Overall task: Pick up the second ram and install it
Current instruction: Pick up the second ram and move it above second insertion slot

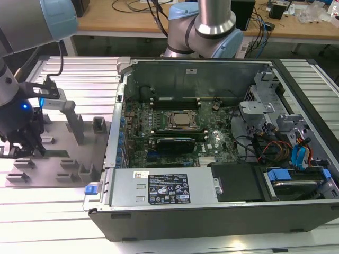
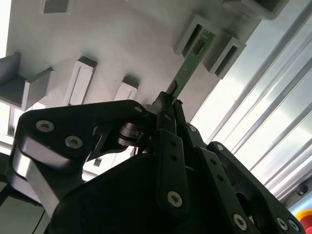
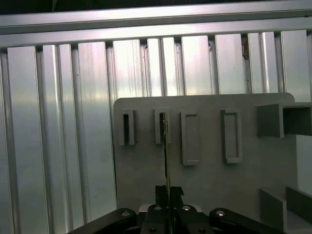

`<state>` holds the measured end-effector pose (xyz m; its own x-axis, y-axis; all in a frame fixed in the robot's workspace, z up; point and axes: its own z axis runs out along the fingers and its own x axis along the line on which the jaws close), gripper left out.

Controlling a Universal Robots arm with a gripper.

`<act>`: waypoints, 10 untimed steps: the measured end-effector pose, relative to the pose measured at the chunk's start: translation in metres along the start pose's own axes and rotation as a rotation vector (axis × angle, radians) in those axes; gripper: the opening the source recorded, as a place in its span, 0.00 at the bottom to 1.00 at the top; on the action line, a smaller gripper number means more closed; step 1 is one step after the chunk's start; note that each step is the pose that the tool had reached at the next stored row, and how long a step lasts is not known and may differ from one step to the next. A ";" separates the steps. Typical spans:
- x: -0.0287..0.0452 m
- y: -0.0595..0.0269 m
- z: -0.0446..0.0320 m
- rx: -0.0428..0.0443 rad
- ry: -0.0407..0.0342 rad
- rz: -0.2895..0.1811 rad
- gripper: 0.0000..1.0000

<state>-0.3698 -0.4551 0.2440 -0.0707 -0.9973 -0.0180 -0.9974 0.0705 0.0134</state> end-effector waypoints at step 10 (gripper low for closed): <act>-0.0009 0.0004 -0.0240 0.0000 0.0000 0.000 0.11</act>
<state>-0.3698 -0.4546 0.2681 -0.0707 -0.9973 -0.0180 -0.9974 0.0705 0.0135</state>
